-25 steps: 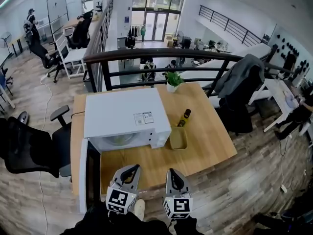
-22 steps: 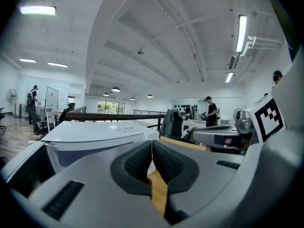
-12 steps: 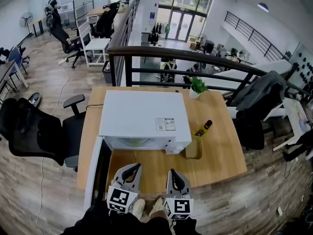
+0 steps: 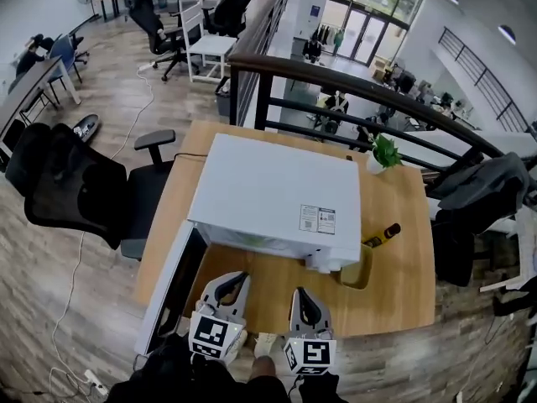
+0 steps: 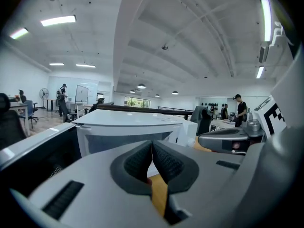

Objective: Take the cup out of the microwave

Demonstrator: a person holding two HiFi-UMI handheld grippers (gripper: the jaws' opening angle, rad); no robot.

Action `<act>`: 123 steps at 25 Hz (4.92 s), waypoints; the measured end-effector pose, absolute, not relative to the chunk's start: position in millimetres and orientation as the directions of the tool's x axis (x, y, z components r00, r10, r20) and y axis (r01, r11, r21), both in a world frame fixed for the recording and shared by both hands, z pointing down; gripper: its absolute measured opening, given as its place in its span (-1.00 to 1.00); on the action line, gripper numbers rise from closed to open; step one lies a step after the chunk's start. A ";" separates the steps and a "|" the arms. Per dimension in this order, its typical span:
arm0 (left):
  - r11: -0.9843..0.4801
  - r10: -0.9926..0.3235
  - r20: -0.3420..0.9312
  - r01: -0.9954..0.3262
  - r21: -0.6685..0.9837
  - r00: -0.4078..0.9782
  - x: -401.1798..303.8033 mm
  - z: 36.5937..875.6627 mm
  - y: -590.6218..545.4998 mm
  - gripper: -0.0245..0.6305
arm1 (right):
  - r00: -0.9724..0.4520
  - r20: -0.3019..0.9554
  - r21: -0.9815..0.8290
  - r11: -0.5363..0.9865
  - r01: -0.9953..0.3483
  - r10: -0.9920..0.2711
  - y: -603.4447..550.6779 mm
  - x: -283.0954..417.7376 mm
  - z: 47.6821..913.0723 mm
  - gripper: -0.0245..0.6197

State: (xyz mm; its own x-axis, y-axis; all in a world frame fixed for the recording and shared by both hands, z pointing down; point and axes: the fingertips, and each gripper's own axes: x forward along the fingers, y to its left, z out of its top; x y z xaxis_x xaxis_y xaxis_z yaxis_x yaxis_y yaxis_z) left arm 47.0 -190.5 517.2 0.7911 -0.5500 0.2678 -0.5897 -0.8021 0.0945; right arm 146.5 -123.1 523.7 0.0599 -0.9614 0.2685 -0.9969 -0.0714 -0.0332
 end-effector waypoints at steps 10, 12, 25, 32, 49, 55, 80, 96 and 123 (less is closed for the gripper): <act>-0.707 -0.639 0.325 -0.698 0.108 0.697 49.9 569.8 -219.2 -0.85 | -0.085 0.319 -0.079 0.062 -0.995 -0.944 -168.8 155.3 580.9 -0.88; -0.690 -0.654 0.335 -0.716 0.104 0.679 51.1 578.6 -223.3 -0.85 | -0.110 0.324 -0.088 0.085 -0.992 -0.940 -175.6 156.9 591.4 -0.88; -0.654 -0.675 0.365 -0.749 0.107 0.641 73.4 613.1 -250.0 -0.70 | -0.187 0.357 -0.102 0.160 -0.982 -0.915 -196.8 163.5 614.9 -0.88; -0.670 -0.661 0.374 -0.736 0.095 0.651 91.6 627.3 -265.8 -0.13 | -0.211 0.362 -0.112 0.182 -0.977 -0.908 -197.4 162.8 619.2 -0.88; -0.647 -0.676 0.413 -0.760 0.063 0.610 121.1 656.1 -310.4 0.04 | -0.210 0.370 -0.127 0.175 -0.976 -0.905 -201.7 184.4 627.5 -0.88; -0.633 -0.687 0.423 -0.773 0.051 0.591 123.4 658.3 -323.6 0.04 | -0.204 0.376 -0.131 0.166 -0.977 -0.904 -206.5 191.8 629.8 -0.88; -0.656 -0.679 0.404 -0.754 0.042 0.613 117.4 633.2 -312.2 0.04 | -0.191 0.351 -0.122 0.158 -0.980 -0.917 -205.2 184.4 613.0 -0.88; -0.731 -0.611 0.398 -0.681 0.048 0.684 95.5 575.8 -247.8 0.04 | -0.099 0.261 -0.073 0.083 -0.994 -0.960 -177.0 169.5 543.8 -0.88; -0.894 -0.441 0.239 -0.446 -0.033 0.865 84.1 453.8 -142.9 0.04 | 0.216 0.120 0.025 -0.215 -0.976 -0.969 -72.5 170.0 449.5 -0.88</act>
